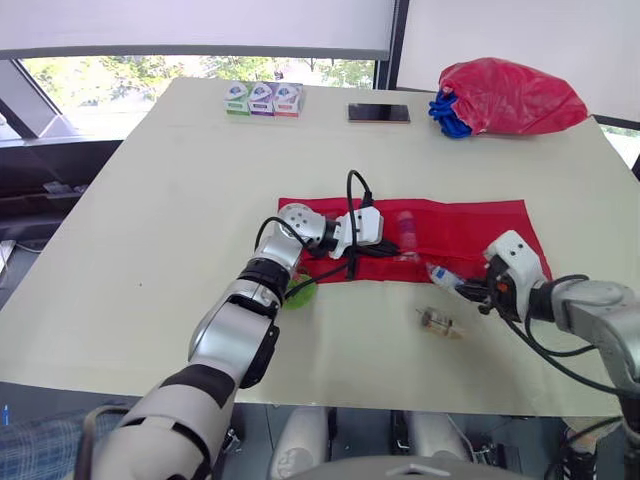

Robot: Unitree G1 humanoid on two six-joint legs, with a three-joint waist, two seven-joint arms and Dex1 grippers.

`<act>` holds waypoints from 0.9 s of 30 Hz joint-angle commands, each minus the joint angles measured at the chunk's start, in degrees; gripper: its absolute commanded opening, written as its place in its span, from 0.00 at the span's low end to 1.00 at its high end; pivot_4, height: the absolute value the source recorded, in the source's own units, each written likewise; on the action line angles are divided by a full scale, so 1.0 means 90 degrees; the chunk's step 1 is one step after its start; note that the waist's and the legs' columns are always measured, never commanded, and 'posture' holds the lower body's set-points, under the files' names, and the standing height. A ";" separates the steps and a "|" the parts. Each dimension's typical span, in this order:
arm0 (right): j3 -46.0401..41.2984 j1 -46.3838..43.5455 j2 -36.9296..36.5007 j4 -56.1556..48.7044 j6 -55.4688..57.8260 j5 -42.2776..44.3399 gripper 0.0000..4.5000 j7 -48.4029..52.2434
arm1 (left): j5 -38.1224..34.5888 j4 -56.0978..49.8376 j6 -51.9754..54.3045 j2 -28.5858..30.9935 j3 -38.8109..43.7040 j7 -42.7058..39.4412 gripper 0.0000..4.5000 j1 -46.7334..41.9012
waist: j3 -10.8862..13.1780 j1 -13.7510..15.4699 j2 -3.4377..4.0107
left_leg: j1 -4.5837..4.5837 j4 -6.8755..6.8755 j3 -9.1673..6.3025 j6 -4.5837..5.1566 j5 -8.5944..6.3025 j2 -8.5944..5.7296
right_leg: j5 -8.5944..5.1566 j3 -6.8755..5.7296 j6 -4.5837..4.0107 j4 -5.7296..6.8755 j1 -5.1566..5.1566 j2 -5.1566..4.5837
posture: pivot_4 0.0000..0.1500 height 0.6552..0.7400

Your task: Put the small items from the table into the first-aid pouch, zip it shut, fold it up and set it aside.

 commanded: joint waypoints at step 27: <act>-0.0893 -0.1779 0.3612 0.1191 0.0919 -0.0293 0.01 -0.2777 | -0.0126 -0.0673 0.0072 -0.0221 -0.0062 -0.0187 0.00 0.0222 | -0.0016 -0.0023 0.0015 | 0.0003 -0.0005 0.0001 0.0001 0.0000 -0.0007 | 0.0000 -0.0001 0.0000 0.0008 -0.0002 0.0004 | 1.00 1.00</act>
